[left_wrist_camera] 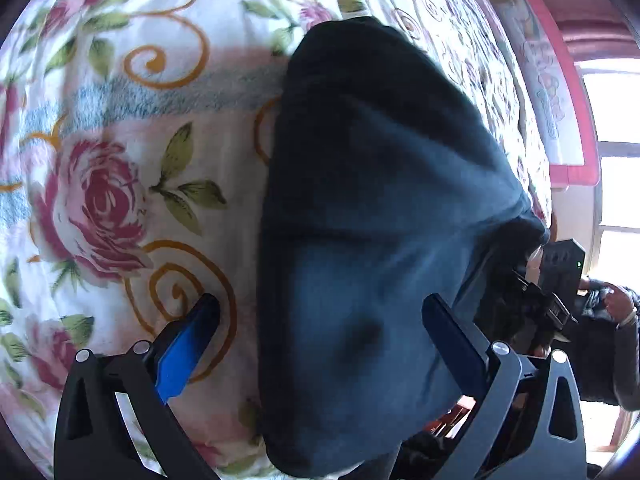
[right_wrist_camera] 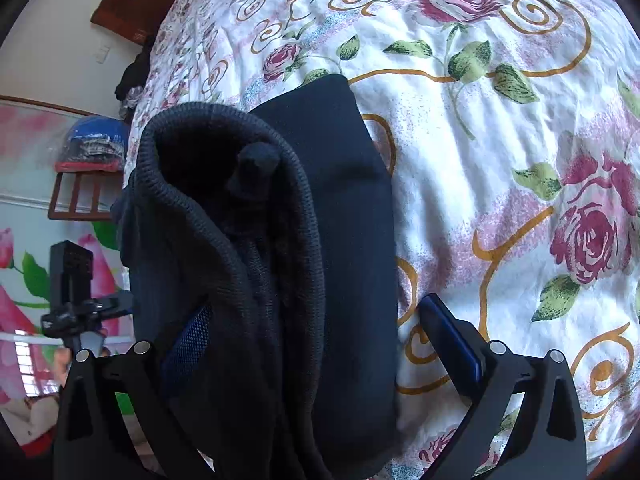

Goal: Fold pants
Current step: 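Close the right gripper on the edge of the folded pants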

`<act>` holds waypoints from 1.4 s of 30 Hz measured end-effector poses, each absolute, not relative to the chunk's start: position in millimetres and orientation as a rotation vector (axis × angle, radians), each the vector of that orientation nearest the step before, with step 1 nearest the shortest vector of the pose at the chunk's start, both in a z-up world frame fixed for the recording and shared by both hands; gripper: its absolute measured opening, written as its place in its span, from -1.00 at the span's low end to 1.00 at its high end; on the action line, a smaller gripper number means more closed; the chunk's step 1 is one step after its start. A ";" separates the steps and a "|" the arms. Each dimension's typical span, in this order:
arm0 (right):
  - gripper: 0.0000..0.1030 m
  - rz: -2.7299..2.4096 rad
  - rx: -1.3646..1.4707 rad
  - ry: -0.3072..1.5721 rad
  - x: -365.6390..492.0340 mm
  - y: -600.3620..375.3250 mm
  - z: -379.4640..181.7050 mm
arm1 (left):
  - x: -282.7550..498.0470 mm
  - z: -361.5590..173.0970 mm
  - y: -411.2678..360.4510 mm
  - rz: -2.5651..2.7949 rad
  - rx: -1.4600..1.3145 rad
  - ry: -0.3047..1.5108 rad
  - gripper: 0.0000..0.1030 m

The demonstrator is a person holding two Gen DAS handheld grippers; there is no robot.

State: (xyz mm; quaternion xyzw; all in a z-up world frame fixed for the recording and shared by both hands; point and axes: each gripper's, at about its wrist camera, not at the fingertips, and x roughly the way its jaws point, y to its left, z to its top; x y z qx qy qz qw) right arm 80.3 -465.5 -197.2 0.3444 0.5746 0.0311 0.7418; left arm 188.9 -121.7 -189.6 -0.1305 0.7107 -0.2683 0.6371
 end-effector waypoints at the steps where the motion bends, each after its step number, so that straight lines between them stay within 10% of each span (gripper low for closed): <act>1: 0.94 0.075 0.754 1.258 79.6 -465.3 -197.1 | 188.1 -192.2 -122.6 -0.619 -0.301 1.627 0.97; 20: 0.91 0.272 0.763 1.262 82.7 -467.4 -203.8 | 188.0 -196.3 -163.0 -0.786 -0.291 1.590 0.97; 26: 0.17 0.230 0.616 1.272 78.1 -456.1 -175.5 | 179.9 -164.3 -167.7 -0.864 -0.240 1.499 0.95; 30: 0.01 0.185 0.564 1.281 76.7 -451.2 -168.1 | 179.2 -164.3 -167.3 -0.871 -0.257 1.501 0.82; 42: 0.20 0.089 0.511 1.307 77.1 -434.9 -168.3 | 172.9 -166.3 -186.9 -0.896 -0.147 1.476 0.96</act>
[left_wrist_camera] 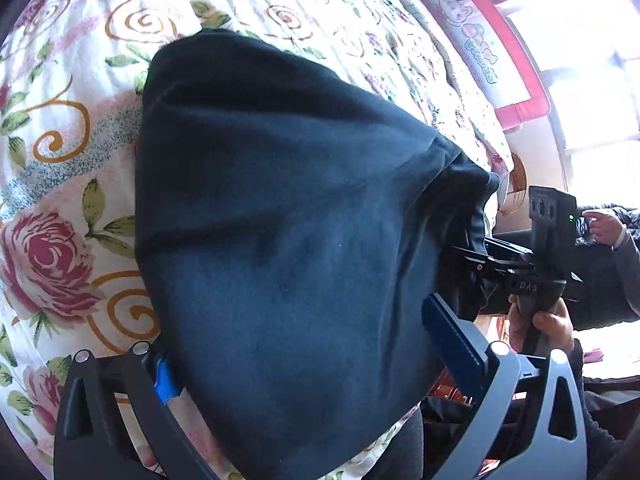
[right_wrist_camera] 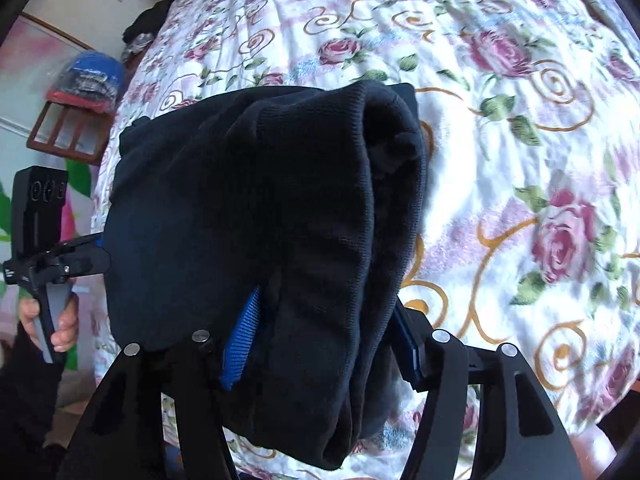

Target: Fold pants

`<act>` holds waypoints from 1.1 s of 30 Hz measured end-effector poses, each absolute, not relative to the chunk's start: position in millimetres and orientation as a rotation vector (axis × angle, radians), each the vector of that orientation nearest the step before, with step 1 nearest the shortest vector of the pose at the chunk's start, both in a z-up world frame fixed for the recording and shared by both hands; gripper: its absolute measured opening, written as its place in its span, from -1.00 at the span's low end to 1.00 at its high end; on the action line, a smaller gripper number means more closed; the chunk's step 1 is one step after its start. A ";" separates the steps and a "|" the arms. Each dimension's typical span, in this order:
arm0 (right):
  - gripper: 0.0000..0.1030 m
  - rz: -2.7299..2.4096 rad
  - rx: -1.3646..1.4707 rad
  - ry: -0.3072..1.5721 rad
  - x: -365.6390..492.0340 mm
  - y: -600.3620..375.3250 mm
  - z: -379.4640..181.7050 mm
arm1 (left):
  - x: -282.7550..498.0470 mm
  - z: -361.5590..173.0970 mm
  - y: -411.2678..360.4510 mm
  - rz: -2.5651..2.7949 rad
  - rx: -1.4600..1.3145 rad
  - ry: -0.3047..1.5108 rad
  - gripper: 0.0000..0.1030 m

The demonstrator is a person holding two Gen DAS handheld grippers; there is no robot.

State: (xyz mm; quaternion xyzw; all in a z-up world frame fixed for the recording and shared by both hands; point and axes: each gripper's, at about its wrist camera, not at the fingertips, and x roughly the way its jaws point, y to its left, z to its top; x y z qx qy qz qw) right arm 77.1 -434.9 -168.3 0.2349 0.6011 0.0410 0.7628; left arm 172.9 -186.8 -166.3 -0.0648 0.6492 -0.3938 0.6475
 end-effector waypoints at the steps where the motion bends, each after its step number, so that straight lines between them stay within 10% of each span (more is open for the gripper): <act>1: 0.20 0.105 0.574 1.307 74.7 -441.3 -173.3 | 172.4 -167.8 -187.3 -0.902 -0.152 1.480 0.96; 8: -0.19 0.199 0.649 1.238 70.4 -436.0 -164.9 | 169.8 -158.9 -160.2 -0.934 -0.192 1.451 0.85; 18: -0.24 0.290 0.523 1.170 79.7 -397.0 -94.9 | 168.6 -145.9 -133.2 -0.963 -0.297 1.431 0.65; 27: -0.24 0.228 0.530 1.213 78.8 -418.5 -117.2 | 160.5 -157.4 -172.0 -0.974 -0.098 1.447 0.96; 29: -0.24 0.221 0.552 1.212 79.1 -422.9 -124.0 | 156.3 -155.9 -175.2 -0.912 0.011 1.431 0.65; 31: -0.24 0.215 0.553 1.211 73.4 -427.1 -126.7 | 160.2 -161.6 -169.0 -0.803 0.046 1.461 -0.25; 33: -0.24 0.220 0.562 1.207 72.6 -428.0 -130.3 | 168.8 -160.9 -147.2 -0.782 -0.095 1.495 -0.47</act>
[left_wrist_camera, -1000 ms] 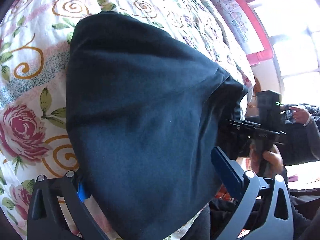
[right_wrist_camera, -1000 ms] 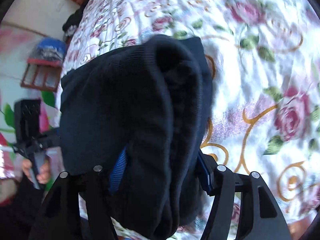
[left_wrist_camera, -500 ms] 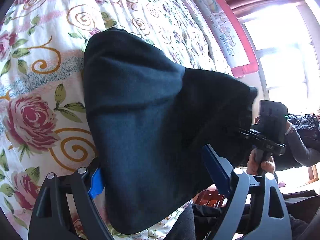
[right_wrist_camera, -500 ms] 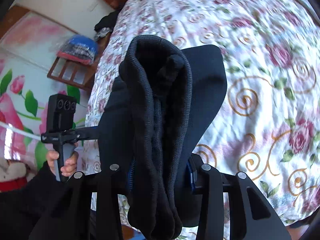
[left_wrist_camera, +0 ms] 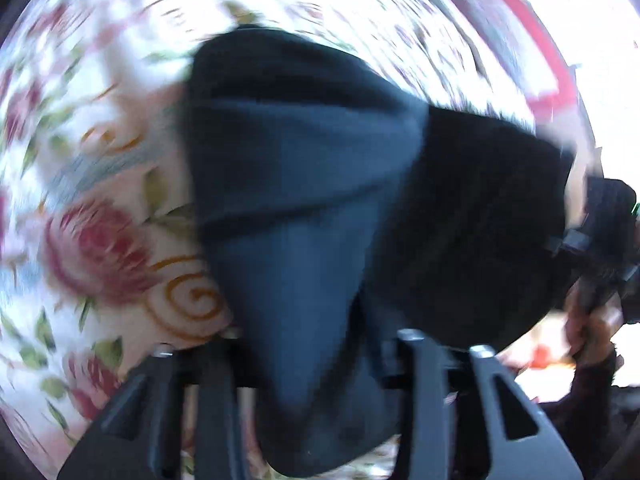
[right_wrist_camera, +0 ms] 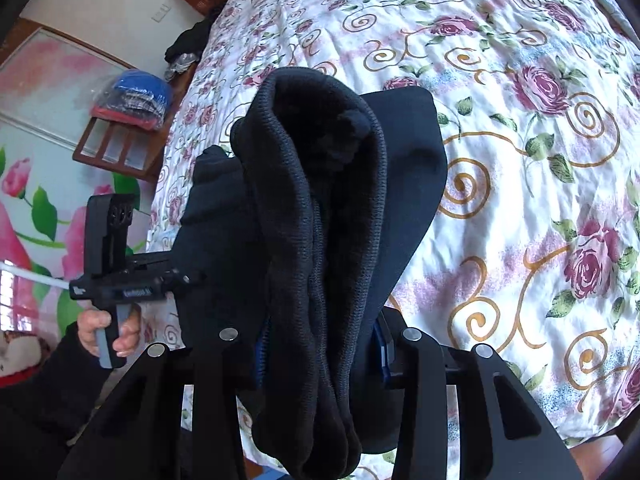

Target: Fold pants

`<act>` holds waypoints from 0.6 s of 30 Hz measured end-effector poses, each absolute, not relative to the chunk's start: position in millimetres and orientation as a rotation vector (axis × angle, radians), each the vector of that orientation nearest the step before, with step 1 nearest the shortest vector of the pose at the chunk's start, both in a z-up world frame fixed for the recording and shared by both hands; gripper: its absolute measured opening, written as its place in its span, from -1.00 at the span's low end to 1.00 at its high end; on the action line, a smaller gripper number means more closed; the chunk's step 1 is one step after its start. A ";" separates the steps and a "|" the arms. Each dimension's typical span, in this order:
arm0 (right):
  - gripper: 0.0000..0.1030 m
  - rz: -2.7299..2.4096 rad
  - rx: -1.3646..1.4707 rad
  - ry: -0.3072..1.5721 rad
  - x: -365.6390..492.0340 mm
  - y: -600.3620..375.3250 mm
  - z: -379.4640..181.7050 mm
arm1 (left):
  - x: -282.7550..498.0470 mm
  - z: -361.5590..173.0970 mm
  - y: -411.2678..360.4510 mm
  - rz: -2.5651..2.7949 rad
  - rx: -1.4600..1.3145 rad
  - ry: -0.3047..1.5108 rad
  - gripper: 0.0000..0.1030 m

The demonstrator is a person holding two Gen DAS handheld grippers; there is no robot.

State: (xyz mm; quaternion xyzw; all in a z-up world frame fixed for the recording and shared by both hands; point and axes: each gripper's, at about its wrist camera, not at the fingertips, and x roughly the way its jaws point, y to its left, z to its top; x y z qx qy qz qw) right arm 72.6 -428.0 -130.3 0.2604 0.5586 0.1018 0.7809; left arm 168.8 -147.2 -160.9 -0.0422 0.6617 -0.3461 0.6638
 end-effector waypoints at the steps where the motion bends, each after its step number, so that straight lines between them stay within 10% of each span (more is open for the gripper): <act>1: -0.24 0.225 0.562 1.202 72.5 -426.7 -129.7 | 170.1 -160.7 -142.0 -0.784 -0.121 1.502 -0.49; 18: -0.24 0.379 0.450 1.088 96.8 -370.2 -56.9 | 161.5 -93.1 -86.6 -0.721 -0.159 1.398 -0.57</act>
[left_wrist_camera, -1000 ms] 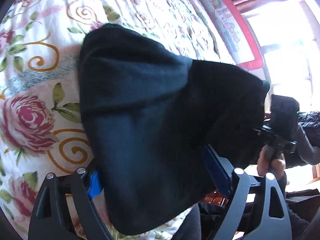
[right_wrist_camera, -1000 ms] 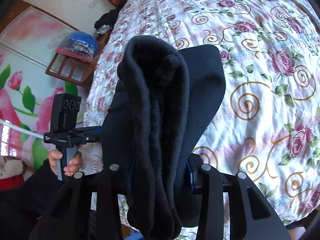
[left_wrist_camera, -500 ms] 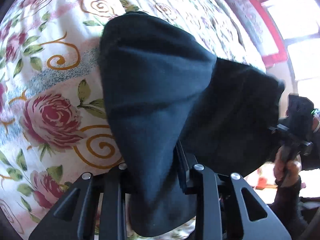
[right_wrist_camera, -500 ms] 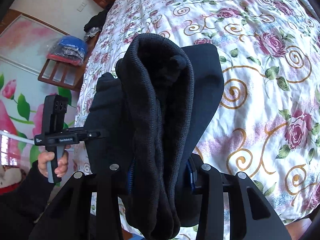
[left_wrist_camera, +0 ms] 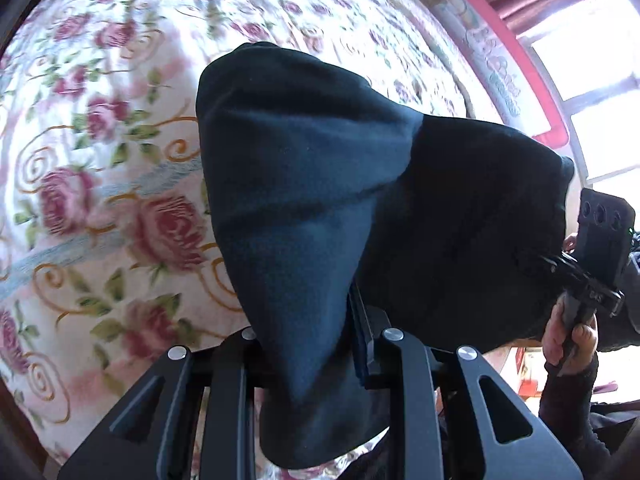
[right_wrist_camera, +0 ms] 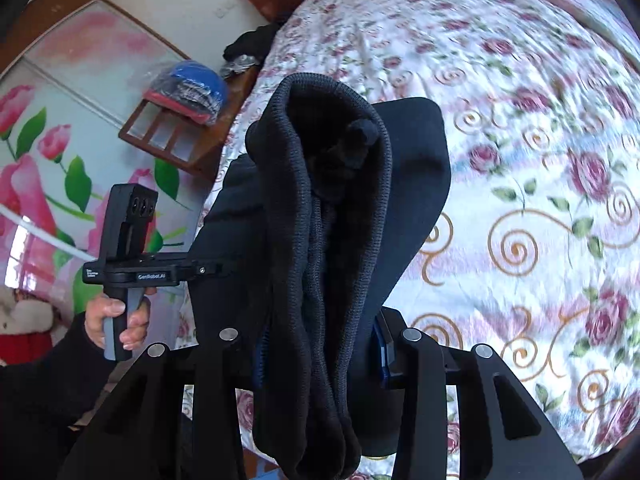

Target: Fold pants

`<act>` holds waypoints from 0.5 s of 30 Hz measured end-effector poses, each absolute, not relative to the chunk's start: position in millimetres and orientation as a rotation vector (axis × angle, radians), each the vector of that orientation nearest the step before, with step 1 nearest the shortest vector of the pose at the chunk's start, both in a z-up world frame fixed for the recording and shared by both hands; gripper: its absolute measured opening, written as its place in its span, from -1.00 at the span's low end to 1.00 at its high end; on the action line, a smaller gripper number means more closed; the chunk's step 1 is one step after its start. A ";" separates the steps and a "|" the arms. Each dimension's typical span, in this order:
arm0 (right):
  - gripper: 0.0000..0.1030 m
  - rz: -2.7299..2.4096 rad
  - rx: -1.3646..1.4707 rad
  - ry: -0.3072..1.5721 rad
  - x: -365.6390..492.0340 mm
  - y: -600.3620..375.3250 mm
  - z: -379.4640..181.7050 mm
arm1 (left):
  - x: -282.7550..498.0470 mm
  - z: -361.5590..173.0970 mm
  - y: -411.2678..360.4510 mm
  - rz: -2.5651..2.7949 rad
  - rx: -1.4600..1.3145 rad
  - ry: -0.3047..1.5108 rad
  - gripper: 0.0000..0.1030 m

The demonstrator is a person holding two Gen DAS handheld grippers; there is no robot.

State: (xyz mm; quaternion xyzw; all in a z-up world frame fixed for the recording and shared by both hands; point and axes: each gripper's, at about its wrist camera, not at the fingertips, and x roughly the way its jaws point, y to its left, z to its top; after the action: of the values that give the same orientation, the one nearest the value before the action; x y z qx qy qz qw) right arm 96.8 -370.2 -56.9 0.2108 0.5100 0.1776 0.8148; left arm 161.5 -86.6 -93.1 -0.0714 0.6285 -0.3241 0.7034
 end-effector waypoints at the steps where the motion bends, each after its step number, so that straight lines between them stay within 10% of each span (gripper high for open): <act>1: -0.24 0.383 0.452 1.090 101.0 -368.2 -56.7 | 160.3 -89.6 -80.2 -0.718 -0.180 1.399 -0.58; 15: -0.24 0.404 0.491 1.221 120.0 -323.4 -138.9 | 145.1 -125.2 -33.6 -0.628 -0.158 1.406 -0.58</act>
State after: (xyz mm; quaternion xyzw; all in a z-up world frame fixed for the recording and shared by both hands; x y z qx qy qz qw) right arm 120.0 -323.4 -138.9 0.2264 0.5633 0.1863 0.7725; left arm 145.1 -33.6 -125.2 -0.0713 0.6350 -0.2837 0.7150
